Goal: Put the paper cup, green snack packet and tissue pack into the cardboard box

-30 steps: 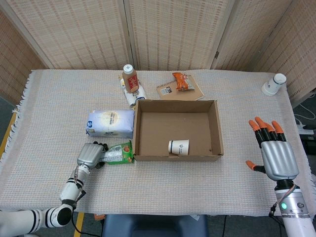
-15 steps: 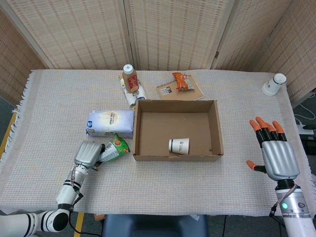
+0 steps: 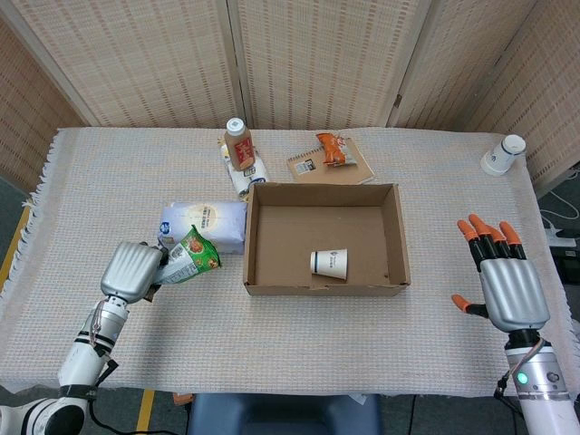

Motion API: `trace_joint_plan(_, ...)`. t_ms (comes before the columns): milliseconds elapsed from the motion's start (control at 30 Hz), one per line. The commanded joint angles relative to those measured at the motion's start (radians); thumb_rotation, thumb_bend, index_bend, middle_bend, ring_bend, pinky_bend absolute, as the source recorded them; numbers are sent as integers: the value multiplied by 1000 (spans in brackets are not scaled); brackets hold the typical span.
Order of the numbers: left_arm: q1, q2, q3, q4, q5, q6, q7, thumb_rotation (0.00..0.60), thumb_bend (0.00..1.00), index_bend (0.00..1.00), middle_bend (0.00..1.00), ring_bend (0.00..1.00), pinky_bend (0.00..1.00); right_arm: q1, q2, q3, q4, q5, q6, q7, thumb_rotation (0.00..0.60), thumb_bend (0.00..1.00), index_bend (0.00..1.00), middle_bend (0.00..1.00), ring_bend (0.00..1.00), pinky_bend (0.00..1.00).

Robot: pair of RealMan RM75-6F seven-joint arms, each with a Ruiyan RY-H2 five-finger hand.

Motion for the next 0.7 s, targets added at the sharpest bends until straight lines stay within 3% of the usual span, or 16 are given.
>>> trace_joint_plan(33,-47,46,-62,-88,1,20,51,600,439,821,960,793,923,0,0,0,-1,-1,1,-1,600,73,60,0,0,0)
trace_joint_plan(133,-97,4,-118,-79,18,34,67,600,439,821,960,793,923,-1,-1,-1,-3,-6,4,-3,600,73,60,0,0,0)
trace_joint_plan(300,-195,-171,-194,36,27,53,74,600,441,821,960,793,923,-4,0,-2,-5,-15,9,1,600,73,60,0,0,0)
trace_joint_plan(467,-229,-233,-213,84,25,54,77,600,440,821,960,793,923,-5,2,0,-3,-16,11,6,600,73,60,0,0,0)
trace_joint_plan(600,-334,-432,-269,255,-29,38,75,600,439,821,960,793,923,-10,14,7,-5,-19,19,24,600,73,60,0,0,0)
trace_joint_plan(700,-367,-529,-281,330,-34,64,66,600,442,821,960,793,922,-12,19,8,-6,-21,20,32,600,73,60,0,0,0)
